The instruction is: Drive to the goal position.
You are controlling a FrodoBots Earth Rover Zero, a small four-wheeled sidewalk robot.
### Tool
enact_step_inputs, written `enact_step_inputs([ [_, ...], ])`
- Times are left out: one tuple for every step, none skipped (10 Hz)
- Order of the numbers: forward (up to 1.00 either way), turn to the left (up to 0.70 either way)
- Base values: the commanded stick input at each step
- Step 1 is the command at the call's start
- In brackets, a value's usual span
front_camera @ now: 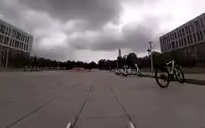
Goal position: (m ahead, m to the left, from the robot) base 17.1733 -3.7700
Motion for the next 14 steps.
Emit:
enact_step_inputs([
  [0.50, 0.01],
  [0.50, 0.01],
  [0.50, 0.01],
  [0.50, 0.01],
  [0.50, 0.01],
  [0.50, 0.01],
  [0.50, 0.01],
  [0.50, 0.01],
  [0.50, 0.01],
  [0.50, 0.01],
  [0.50, 0.01],
  [0.50, 0.01],
  [0.50, 0.01],
  [0.50, 0.01],
])
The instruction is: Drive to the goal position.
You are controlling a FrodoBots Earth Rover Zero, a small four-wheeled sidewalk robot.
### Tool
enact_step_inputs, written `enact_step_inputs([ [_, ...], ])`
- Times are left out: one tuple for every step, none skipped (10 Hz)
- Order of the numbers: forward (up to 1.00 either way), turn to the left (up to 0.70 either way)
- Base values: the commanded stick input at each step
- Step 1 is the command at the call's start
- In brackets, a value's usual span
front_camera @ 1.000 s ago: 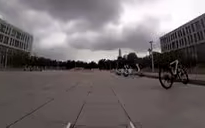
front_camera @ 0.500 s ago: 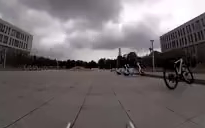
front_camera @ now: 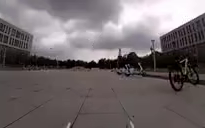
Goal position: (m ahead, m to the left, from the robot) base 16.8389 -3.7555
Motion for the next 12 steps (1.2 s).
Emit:
enact_step_inputs([
  [0.50, 0.01],
  [0.50, 0.01],
  [0.50, 0.01],
  [0.50, 0.01],
  [0.50, 0.01],
  [0.50, 0.01],
  [0.50, 0.01],
  [0.50, 0.01],
  [0.50, 0.01],
  [0.50, 0.01],
  [0.50, 0.01],
  [0.50, 0.01],
])
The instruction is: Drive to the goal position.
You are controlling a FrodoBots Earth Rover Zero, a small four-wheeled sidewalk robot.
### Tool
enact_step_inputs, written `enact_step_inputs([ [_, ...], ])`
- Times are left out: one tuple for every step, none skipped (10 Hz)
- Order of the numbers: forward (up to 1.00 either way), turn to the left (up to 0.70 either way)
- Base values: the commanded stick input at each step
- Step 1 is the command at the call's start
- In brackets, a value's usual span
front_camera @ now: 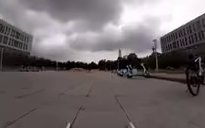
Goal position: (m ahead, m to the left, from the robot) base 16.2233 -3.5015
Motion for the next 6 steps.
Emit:
enact_step_inputs([
  [0.50, 0.01],
  [0.50, 0.01],
  [0.50, 0.01],
  [0.50, 0.01],
  [0.50, 0.01],
  [0.50, 0.01],
])
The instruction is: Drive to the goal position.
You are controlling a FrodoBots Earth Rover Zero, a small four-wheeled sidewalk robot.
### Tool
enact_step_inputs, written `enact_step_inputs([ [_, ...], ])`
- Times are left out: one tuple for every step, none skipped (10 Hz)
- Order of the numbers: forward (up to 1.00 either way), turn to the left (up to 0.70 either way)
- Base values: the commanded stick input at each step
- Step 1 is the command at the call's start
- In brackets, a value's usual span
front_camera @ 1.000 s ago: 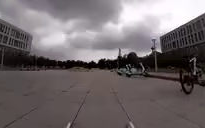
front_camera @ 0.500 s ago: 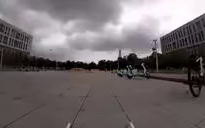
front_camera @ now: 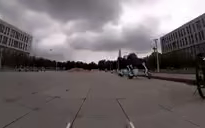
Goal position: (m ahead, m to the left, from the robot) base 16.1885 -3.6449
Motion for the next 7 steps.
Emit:
enact_step_inputs([
  [0.50, 0.01],
  [0.50, 0.01],
  [0.50, 0.01],
  [0.50, 0.01],
  [0.50, 0.01],
  [0.50, 0.01],
  [0.50, 0.01],
])
